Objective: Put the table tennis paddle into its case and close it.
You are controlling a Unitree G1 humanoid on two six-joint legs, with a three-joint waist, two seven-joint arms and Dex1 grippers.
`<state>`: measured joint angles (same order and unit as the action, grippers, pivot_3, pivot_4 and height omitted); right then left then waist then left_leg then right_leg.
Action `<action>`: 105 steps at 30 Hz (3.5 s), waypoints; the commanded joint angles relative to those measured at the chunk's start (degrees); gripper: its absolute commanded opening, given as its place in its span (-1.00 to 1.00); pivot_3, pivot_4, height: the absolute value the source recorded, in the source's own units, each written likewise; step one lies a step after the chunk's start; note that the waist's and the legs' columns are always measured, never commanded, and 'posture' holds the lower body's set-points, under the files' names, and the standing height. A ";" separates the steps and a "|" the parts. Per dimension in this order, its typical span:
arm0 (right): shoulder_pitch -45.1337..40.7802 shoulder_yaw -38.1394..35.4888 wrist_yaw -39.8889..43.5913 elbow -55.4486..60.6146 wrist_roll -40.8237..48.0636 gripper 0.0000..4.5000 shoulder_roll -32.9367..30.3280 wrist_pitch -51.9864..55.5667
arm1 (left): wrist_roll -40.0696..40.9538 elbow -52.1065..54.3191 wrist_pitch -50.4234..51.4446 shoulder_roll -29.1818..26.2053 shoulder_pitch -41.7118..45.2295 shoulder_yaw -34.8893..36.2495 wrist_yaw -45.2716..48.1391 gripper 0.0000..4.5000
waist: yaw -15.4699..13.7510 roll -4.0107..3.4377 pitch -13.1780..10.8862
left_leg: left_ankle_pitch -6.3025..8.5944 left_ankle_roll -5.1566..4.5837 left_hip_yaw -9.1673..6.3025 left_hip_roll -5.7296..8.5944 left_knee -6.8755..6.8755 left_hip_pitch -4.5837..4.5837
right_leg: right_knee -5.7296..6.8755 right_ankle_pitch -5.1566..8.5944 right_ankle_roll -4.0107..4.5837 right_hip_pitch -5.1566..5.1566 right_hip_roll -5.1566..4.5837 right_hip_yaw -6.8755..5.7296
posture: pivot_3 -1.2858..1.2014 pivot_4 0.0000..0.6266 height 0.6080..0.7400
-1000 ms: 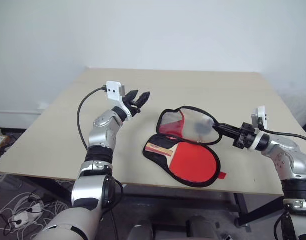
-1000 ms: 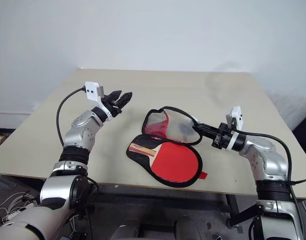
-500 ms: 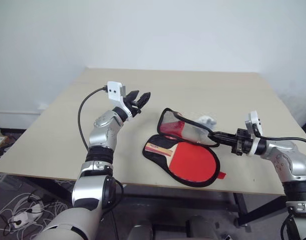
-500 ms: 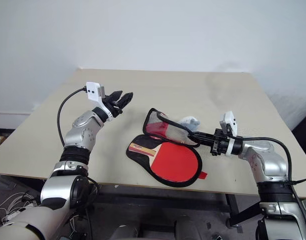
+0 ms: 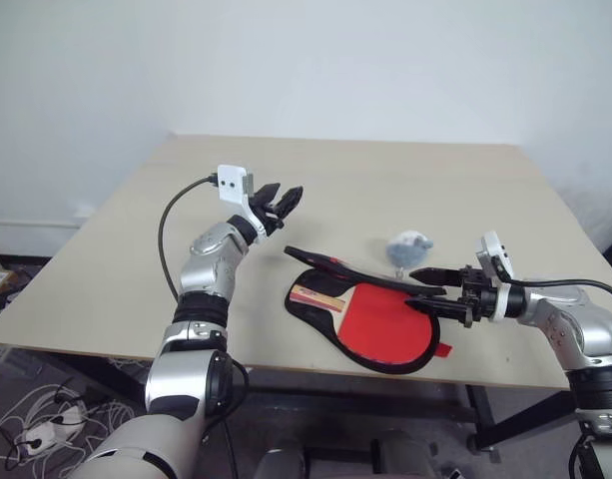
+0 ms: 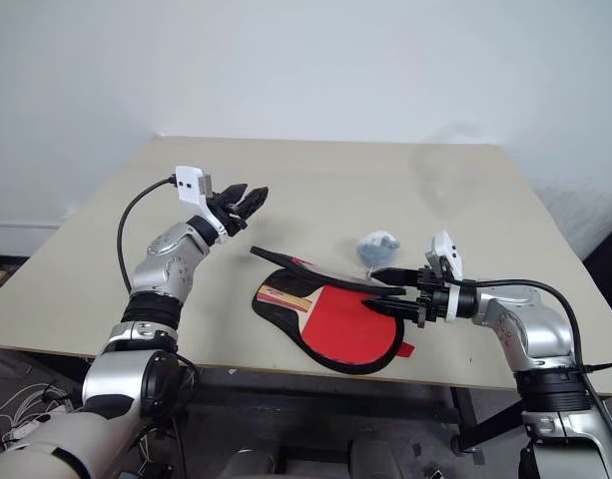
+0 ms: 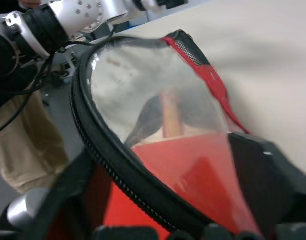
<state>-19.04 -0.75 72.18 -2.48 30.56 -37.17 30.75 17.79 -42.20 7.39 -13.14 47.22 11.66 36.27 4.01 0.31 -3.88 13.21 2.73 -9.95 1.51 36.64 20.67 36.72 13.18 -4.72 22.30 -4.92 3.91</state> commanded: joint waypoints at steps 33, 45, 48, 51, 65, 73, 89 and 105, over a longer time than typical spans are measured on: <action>5.35 2.58 5.47 -4.23 -9.47 0.98 -10.28 -11.89 | -0.23 1.65 -1.27 1.84 1.51 -2.31 0.85 0.35 | -0.23 0.31 -0.19 | 0.01 0.01 0.03 0.00 0.12 0.02 | -0.01 0.00 -0.02 -0.04 -0.01 -0.02 | 0.03 -1.00 1.00; 8.87 -2.31 4.14 -6.43 -9.39 0.98 -12.74 -13.59 | 0.83 2.33 1.37 2.72 1.27 -3.35 4.71 0.35 | -1.26 0.36 -0.22 | 0.01 0.01 0.07 0.00 0.18 0.03 | -0.01 0.00 -0.02 -0.04 -0.01 -0.01 | 0.03 -1.00 1.00; 6.51 -4.07 1.22 -8.55 -8.95 0.98 -11.06 -13.25 | 1.56 4.62 4.50 2.34 0.28 -5.03 9.54 0.35 | -1.26 0.37 -0.23 | 0.01 0.01 0.09 0.00 0.21 0.04 | -0.01 -0.01 -0.03 -0.05 -0.01 -0.01 | 0.03 -1.00 1.00; 3.45 -5.92 -2.46 -10.65 -8.87 0.98 -8.93 -14.34 | 0.52 6.81 6.28 1.33 -0.90 -8.01 13.62 0.35 | -1.03 0.35 -0.24 | 0.01 0.01 0.15 -0.05 0.20 0.03 | -0.01 -0.01 -0.03 -0.02 -0.01 -0.01 | 0.03 -1.00 1.00; -5.42 -8.46 -19.35 -15.27 -10.27 0.98 1.50 -16.83 | -8.56 5.77 1.08 -4.54 -1.79 -21.47 30.08 0.35 | -1.29 0.31 -0.24 | 0.01 0.00 0.12 -0.01 0.17 0.05 | -0.01 -0.01 -0.02 -0.02 0.00 0.02 | 0.03 -1.00 1.00; -6.28 -8.95 -25.56 -14.88 -10.81 0.98 5.02 -18.88 | -10.27 8.42 2.51 -1.39 -0.58 -25.70 32.44 0.35 | -1.25 0.28 -0.23 | 0.01 0.00 0.10 -0.01 0.15 0.04 | -0.01 -0.02 -0.02 -0.02 0.00 0.03 | 0.03 -1.00 1.00; -4.16 -9.34 -30.63 -9.69 -9.74 1.00 8.36 -17.53 | -11.20 7.23 4.92 1.53 0.28 -30.32 40.02 -0.96 | -1.04 0.22 -0.23 | 0.01 -0.01 0.10 -0.02 0.12 0.03 | 0.00 -0.01 -0.02 0.00 0.00 0.04 | 0.03 -1.00 1.00; -3.23 -9.80 -34.72 -2.86 -7.52 1.00 9.82 -10.93 | -17.37 -2.77 1.48 6.07 1.84 -32.35 34.98 -0.96 | -1.08 0.20 -0.24 | 0.01 -0.02 0.11 -0.01 0.11 0.05 | -0.01 -0.01 -0.02 0.03 0.00 0.04 | 0.03 -1.00 1.00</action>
<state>-20.77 -9.37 38.06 -8.15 21.50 -27.53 18.92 0.98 -45.37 10.01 -7.18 47.84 -20.53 71.88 2.93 0.51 -4.11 13.22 2.71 -9.84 1.49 36.74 20.72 36.71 13.17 -4.74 22.33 -4.92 3.95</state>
